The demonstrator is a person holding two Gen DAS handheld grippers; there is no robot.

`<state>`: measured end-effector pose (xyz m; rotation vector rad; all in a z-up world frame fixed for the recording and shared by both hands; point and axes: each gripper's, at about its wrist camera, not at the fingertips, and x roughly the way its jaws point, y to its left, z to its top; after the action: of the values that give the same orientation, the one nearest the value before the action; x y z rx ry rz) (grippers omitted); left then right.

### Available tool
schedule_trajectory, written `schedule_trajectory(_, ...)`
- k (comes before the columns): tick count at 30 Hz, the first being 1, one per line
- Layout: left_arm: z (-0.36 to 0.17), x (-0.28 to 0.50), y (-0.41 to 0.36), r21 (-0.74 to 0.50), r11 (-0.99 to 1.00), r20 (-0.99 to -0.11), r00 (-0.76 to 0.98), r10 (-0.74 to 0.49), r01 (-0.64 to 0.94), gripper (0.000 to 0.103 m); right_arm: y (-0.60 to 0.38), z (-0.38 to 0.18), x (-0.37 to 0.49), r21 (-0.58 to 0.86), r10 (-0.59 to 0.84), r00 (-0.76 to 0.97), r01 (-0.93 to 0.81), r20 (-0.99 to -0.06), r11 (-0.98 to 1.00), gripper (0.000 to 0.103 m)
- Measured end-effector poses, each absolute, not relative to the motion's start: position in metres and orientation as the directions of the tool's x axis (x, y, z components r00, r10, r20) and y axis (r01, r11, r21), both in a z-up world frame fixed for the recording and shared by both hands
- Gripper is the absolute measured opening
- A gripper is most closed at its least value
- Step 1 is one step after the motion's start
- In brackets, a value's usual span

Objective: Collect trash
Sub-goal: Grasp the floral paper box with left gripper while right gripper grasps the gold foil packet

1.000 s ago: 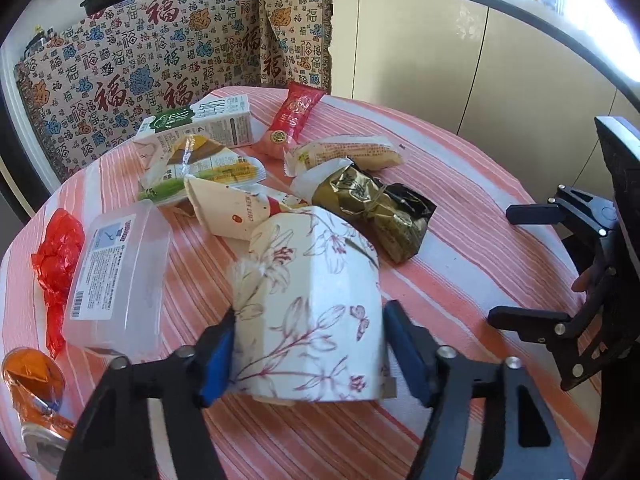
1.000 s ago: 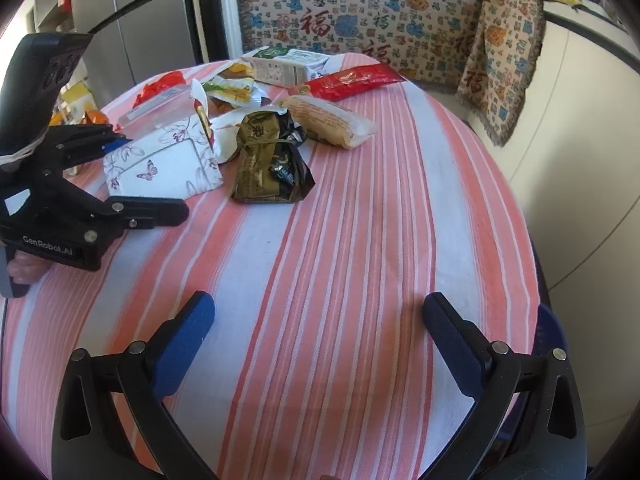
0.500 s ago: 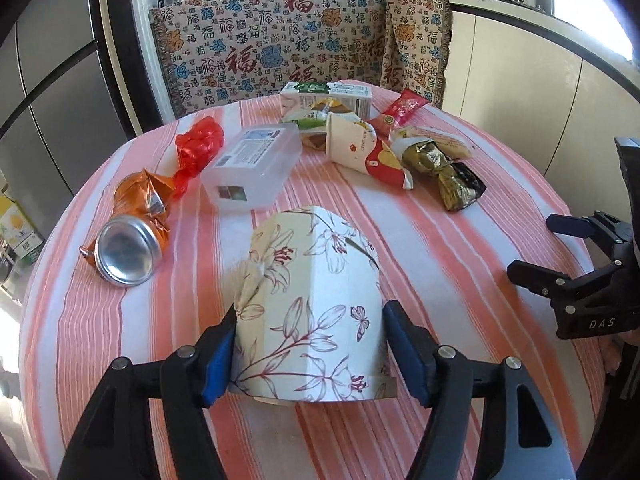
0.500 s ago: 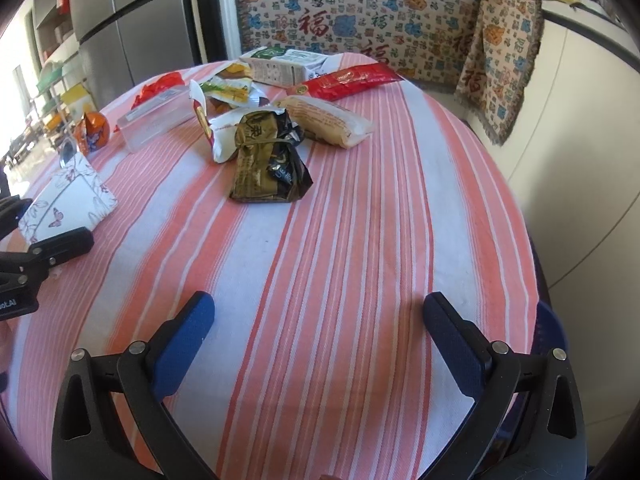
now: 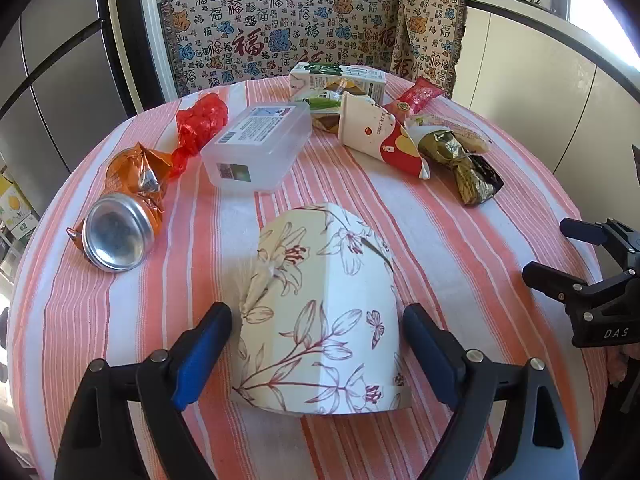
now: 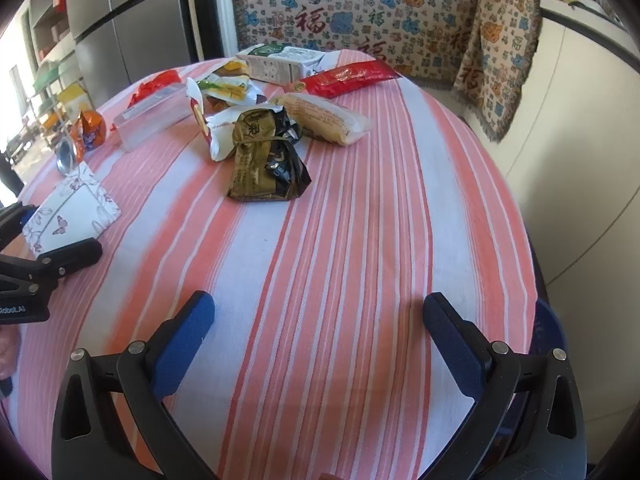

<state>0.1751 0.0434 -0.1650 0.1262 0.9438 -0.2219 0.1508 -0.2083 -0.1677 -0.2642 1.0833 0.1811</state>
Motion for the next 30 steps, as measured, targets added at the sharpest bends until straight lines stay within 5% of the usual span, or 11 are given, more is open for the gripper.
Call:
schedule_trajectory(4, -0.165, 0.176, 0.044, 0.010, 0.970, -0.813, 0.566, -0.133, 0.243, 0.090, -0.195, -0.167, 0.167, -0.133, 0.013, 0.422, -0.314, -0.906, 0.940, 0.102)
schedule_trajectory(8, -0.165, 0.176, 0.044, 0.010, 0.970, -0.814, 0.566, -0.133, 0.243, 0.090, -0.183, -0.171, 0.191, -0.091, 0.076, 0.423, -0.361, -0.903, 0.928, 0.086)
schedule_trajectory(13, -0.165, 0.176, 0.044, 0.010, 0.970, -0.814, 0.566, -0.133, 0.243, 0.090, -0.169, -0.180, 0.211, -0.086, 0.108, 0.455, -0.384, -0.884, 0.919, 0.080)
schedule_trajectory(16, -0.165, 0.176, 0.044, 0.010, 0.970, -0.814, 0.566, -0.133, 0.243, 0.090, -0.171, -0.176, 0.210, -0.080, 0.108, 0.479, -0.356, -0.871, 0.931, 0.049)
schedule_trajectory(18, -0.165, 0.176, 0.044, 0.010, 0.970, -0.814, 0.566, -0.133, 0.243, 0.090, -0.172, -0.174, 0.206, -0.063, 0.127, 0.474, -0.365, -0.871, 0.929, 0.043)
schedule_trajectory(30, -0.164, 0.174, 0.045, 0.007, 0.970, -0.813, 0.566, -0.135, 0.242, 0.090, -0.172, -0.161, 0.109, -0.021, 0.192, 0.459, -0.420, -0.868, 0.907, 0.053)
